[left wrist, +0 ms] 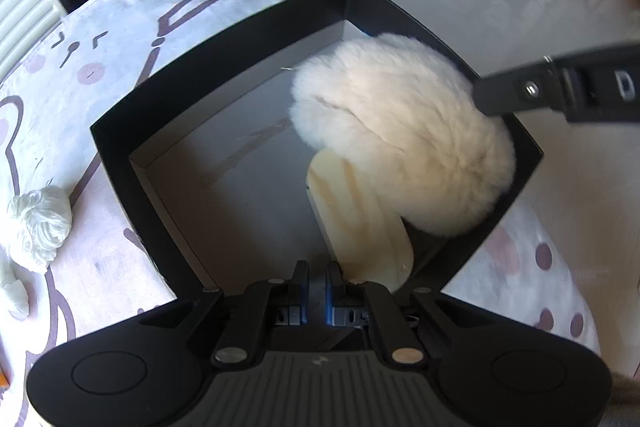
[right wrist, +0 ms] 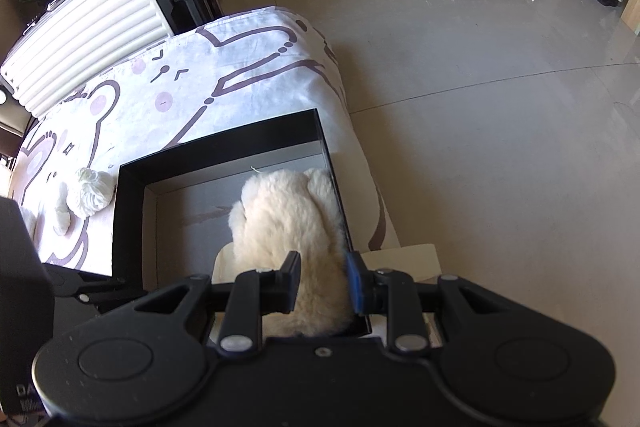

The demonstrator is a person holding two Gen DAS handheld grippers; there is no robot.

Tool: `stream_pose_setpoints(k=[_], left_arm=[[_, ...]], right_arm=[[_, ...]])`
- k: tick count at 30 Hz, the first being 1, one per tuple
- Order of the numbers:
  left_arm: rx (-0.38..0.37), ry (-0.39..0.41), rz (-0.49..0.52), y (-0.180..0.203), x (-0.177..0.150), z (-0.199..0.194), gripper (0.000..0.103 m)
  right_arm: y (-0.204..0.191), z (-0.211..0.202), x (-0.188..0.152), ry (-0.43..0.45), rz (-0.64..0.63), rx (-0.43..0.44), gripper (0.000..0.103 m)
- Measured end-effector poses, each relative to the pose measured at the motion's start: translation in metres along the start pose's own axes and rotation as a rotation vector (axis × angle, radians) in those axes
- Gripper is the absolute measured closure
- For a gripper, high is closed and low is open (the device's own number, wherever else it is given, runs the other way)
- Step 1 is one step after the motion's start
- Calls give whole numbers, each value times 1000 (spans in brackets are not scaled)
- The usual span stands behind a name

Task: Organize objects
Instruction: 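Withdraw the left tool from the box while the right tool holds the plush inside, then open the right tool to release the plush toy in the box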

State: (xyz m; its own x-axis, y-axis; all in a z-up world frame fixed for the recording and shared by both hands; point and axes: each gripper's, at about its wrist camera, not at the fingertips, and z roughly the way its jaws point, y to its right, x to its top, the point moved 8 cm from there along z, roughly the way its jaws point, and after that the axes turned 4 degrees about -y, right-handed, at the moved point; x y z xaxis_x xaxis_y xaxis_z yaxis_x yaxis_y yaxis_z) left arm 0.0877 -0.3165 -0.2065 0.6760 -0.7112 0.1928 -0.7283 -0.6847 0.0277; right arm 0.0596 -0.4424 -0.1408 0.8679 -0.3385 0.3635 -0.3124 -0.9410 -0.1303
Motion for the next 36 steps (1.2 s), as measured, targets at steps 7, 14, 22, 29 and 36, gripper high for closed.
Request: stream_pose_setpoints(k=[7,14,22,29,36], left_arm=[[-51,8,-45,1,0,1,96],[-106,23,-161,-2,8,7,96],[-144,34,-244,-8,6,6,92],[-151,106,-258,-8,6,-21,55],[-130,190,-298,-15,3,-52,52]], right_arm=[[-1,-1,0,2,-2,1,77],[0,-1,0,1,-3,-5,77],[-1,-3,0,3,-10,-13,77],[-2,-12,-3,17,-13,-28,77],[-6,-26,-7,53,-13,-35,77]])
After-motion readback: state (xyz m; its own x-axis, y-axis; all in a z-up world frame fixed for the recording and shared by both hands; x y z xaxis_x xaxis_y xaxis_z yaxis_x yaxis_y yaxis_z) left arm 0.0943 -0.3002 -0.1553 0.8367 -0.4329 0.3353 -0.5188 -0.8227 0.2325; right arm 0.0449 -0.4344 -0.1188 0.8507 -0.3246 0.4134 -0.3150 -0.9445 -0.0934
